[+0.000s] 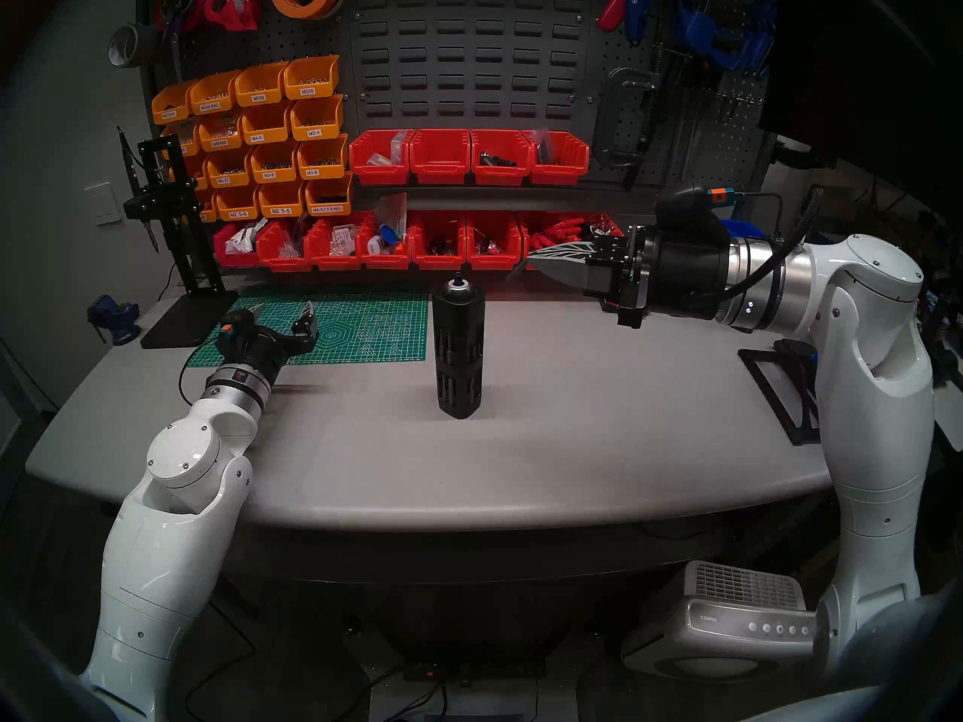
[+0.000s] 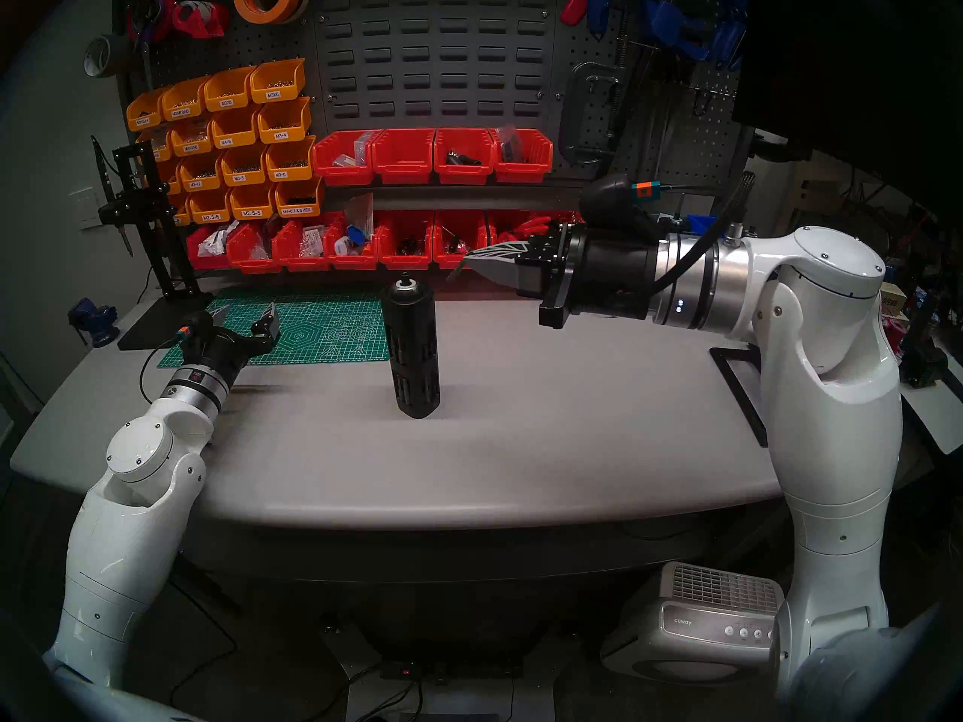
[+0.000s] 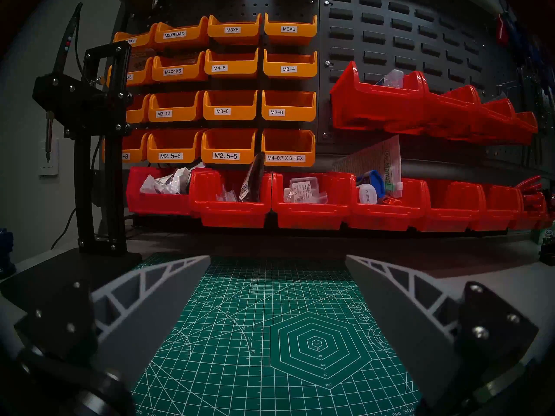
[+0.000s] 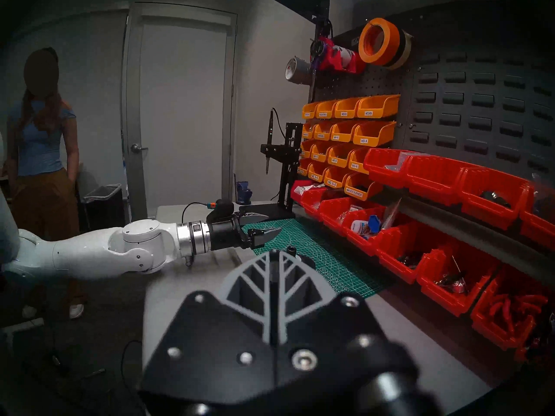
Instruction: Pick a screwdriver bit and insert it into the screwdriver
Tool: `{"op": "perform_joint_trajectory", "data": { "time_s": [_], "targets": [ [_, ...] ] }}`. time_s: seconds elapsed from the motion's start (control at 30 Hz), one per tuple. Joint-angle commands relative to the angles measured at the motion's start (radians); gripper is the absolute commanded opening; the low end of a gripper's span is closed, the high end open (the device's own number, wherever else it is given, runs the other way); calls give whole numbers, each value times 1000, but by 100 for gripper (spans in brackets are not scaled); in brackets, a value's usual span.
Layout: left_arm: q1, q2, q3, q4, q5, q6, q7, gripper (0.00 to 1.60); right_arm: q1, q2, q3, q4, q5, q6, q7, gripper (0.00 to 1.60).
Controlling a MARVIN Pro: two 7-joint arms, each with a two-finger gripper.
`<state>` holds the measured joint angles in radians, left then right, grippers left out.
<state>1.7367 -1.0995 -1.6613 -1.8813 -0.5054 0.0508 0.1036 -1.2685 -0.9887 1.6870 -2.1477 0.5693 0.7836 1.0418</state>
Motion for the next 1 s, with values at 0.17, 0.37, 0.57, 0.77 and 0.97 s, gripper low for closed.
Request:
{"op": "perform_joint_trajectory", "data": {
  "time_s": [0.17,0.37,0.57,0.77,0.97],
  "targets": [
    [-23,2,-8,-25,-1,-11,-1,160,154,38,-60,35,16,-13,5,0],
    [-23,2,-8,-25,-1,-11,-1,160,208,31,-100,76,15,-10,4,0],
    [-23,2,-8,-24,-1,-10,-1,160,264,20,-138,119,17,-3,10,0],
    [-23,3,-8,-24,0,-9,-1,160,307,17,-163,141,14,5,15,0],
    [-23,3,-8,-23,0,-8,-1,160,356,4,-189,169,12,16,11,0]
  ]
}}
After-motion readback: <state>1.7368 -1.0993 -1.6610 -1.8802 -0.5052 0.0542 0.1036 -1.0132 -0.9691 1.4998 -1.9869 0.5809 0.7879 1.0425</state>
